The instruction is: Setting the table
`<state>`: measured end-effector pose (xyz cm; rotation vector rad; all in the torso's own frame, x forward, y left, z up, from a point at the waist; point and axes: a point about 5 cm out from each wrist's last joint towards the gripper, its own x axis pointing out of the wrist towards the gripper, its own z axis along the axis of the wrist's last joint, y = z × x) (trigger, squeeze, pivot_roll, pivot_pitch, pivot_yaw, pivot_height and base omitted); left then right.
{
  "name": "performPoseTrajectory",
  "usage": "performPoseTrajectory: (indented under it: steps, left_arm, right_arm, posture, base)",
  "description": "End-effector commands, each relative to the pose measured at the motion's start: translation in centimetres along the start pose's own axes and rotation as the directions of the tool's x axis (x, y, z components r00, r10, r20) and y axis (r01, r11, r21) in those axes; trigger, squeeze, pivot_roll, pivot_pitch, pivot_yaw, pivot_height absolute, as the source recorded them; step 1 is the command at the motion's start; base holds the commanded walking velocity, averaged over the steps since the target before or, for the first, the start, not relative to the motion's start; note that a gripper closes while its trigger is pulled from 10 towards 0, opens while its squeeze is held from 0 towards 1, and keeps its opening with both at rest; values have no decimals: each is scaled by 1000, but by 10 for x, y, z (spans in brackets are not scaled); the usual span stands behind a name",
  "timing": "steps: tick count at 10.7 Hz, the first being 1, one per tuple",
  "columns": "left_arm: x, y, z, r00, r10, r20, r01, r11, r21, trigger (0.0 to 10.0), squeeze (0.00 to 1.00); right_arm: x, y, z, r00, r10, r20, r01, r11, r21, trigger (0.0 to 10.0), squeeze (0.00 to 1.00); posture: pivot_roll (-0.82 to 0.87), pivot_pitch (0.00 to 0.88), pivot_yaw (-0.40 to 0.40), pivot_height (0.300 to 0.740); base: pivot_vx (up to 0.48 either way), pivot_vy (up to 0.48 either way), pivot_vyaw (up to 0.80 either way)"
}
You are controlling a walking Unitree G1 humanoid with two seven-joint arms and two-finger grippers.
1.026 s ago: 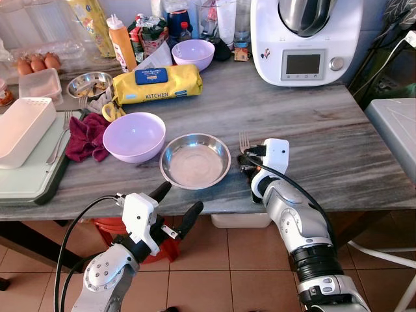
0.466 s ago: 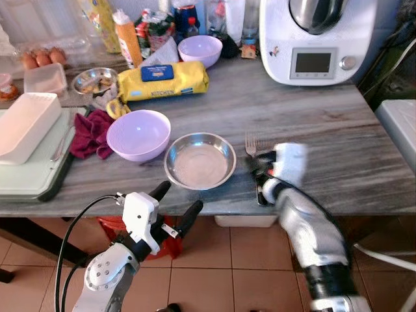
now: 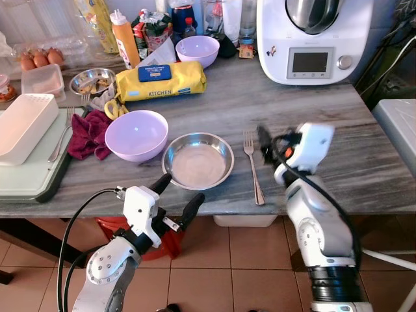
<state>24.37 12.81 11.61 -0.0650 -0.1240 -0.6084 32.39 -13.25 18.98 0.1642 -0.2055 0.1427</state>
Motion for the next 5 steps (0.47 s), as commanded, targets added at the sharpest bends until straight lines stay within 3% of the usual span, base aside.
performPoseTrajectory:
  steps: [1,2,5]
  left_arm:
    - [-1,3,0,1000,21,-2,-21,1000,6,10000,0]
    - [3,2,6,999,43,24,-43,999,2,10000,0]
    - [6,3,10,995,87,57,-87,996,-11,10000,0]
  right_arm:
    - [-3,2,8,999,16,41,-16,1000,-12,10000,1000]
    - [-6,-4,18,996,-6,84,10,999,-53,10000,1000]
    - [-29,-16,6,998,7,56,3,983,-185,10000,1000]
  posture:
    - [-50,142,60,740]
    - [-50,142,60,740]
    - [-51,143,62,740]
  base:
    - [0,0,0]
    - [0,0,0]
    - [0,0,0]
